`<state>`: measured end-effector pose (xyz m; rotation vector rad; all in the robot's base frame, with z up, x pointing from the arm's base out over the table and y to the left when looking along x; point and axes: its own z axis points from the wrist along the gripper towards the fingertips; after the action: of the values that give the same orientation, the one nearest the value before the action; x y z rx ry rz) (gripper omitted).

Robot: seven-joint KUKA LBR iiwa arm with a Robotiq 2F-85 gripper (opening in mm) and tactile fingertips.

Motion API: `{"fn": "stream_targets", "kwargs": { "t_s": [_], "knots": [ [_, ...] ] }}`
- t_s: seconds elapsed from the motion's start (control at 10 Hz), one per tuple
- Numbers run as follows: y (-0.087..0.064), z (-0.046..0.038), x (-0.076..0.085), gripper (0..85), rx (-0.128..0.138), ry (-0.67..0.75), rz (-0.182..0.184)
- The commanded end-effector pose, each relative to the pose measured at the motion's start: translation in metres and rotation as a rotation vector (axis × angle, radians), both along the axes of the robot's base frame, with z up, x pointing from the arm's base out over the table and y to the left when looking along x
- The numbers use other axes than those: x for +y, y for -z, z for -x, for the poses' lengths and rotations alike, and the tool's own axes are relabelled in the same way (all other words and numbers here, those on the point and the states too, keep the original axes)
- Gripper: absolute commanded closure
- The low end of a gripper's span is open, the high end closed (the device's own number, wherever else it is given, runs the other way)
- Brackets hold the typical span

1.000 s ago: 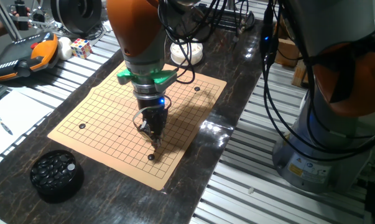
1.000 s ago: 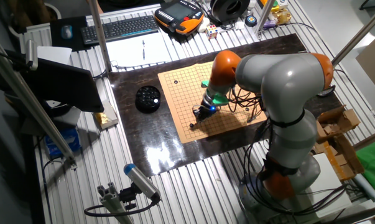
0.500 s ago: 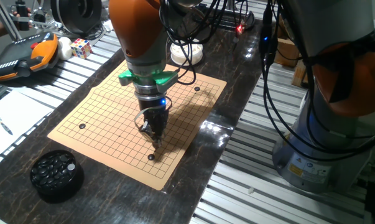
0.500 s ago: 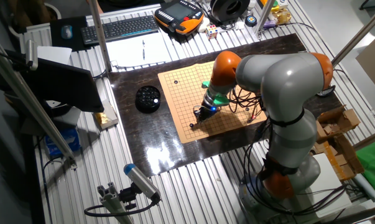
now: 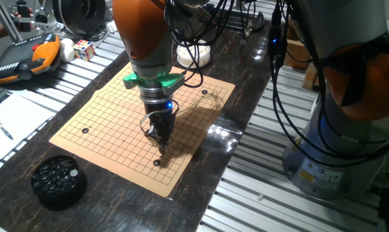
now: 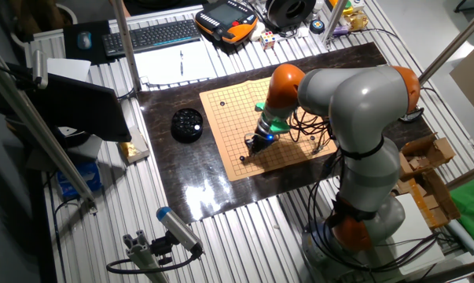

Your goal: Play the first move as black on the 3-4 point in the upper right corner of the Go board

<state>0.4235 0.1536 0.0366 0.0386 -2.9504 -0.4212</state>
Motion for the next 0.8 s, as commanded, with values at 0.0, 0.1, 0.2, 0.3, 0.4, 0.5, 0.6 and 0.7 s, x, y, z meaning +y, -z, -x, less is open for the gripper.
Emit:
{"fn": "stream_targets", "kwargs": {
  "t_s": [0.0,0.1,0.2,0.3,0.4,0.5,0.6,0.7],
  "knots": [
    [-0.0001,0.0005,0.0001,81.3,0.003,0.004,0.001],
    [-0.0001,0.0009,0.0001,77.3,0.003,0.009,0.006],
    [-0.0002,0.001,0.0002,71.7,0.003,0.012,0.008],
    [-0.0002,0.0011,0.0002,69.7,0.004,0.013,0.01],
    [-0.0007,0.0011,0.0002,69.7,0.005,0.013,0.013],
    [-0.0015,0.0011,0.0002,69.7,0.005,0.013,0.018],
    [-0.0021,0.0011,0.0002,69.3,0.007,0.013,0.019],
    [-0.0023,0.0012,0.0002,69.0,0.005,0.013,0.022]
  ]
}}
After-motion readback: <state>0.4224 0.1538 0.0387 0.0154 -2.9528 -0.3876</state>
